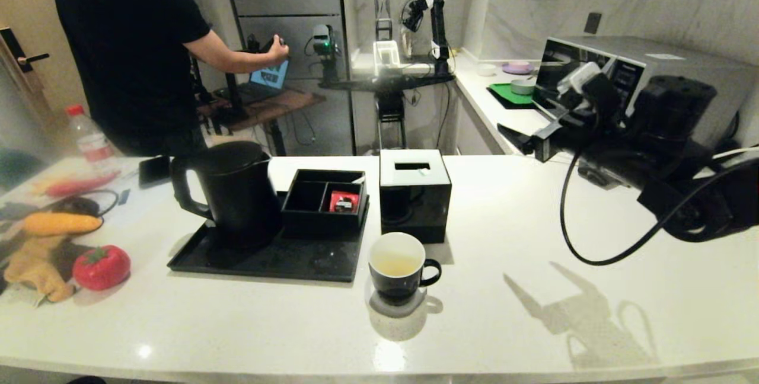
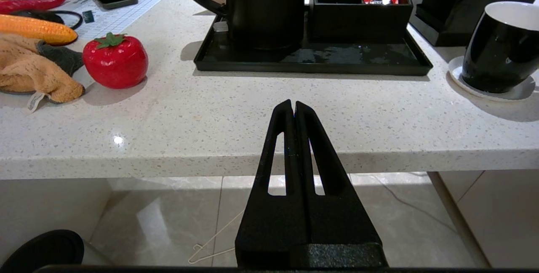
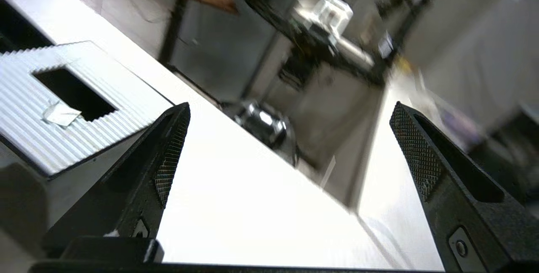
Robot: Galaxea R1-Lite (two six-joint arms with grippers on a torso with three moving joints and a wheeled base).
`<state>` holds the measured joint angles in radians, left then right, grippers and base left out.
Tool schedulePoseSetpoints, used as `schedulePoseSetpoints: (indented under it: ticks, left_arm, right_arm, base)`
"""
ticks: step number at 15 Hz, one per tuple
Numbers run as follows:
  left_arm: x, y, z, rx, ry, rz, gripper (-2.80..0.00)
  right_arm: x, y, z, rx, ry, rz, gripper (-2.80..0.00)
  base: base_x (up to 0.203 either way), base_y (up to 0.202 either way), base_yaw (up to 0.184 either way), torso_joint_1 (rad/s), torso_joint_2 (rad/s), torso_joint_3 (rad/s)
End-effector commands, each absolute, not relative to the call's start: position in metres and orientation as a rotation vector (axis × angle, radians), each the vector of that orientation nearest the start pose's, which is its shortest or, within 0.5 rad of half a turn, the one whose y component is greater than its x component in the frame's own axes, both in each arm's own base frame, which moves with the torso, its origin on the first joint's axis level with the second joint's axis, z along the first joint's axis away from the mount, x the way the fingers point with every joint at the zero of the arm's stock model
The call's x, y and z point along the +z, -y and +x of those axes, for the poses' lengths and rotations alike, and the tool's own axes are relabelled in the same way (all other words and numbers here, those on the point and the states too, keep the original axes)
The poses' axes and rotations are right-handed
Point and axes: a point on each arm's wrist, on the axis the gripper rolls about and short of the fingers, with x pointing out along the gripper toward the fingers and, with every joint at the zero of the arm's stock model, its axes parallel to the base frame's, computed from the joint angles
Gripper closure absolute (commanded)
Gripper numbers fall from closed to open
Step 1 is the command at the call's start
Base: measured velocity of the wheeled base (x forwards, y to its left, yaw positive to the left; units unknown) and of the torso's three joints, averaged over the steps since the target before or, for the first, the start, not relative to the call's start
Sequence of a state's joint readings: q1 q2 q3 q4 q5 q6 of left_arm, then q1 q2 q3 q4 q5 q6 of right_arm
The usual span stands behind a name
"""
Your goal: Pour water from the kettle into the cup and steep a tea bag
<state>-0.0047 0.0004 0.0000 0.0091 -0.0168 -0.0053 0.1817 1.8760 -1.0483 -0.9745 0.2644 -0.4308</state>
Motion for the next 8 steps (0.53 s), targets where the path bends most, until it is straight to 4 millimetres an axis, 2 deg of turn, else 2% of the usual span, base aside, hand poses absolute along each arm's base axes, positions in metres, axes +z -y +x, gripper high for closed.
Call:
schedulePoseSetpoints:
  ticks: [1,4,8]
  left_arm:
    - [0.075,0.000,-0.023,-0.021,-0.009,-0.006,0.00]
    - [0.075,0.000,-0.023,-0.021,-0.009,-0.006,0.00]
    - [0.075,0.000,-0.023,-0.021,-0.009,-0.006,0.00]
  right_arm:
    - [0.261,-0.059,0.321,0.262,0.253,-0.355,-2.80]
    - [0.279,-0.042,0.291,0.181,0.227,-0.256,-2.80]
    - [0.285,-0.008,0.244,0.045,0.208,-0.251,-2.80]
  base:
    - [0.000,0.000,0.000,0.000,0.00,0.000]
    - [0.000,0.000,0.000,0.000,0.00,0.000]
    - [0.000,0.000,0.000,0.000,0.00,0.000]
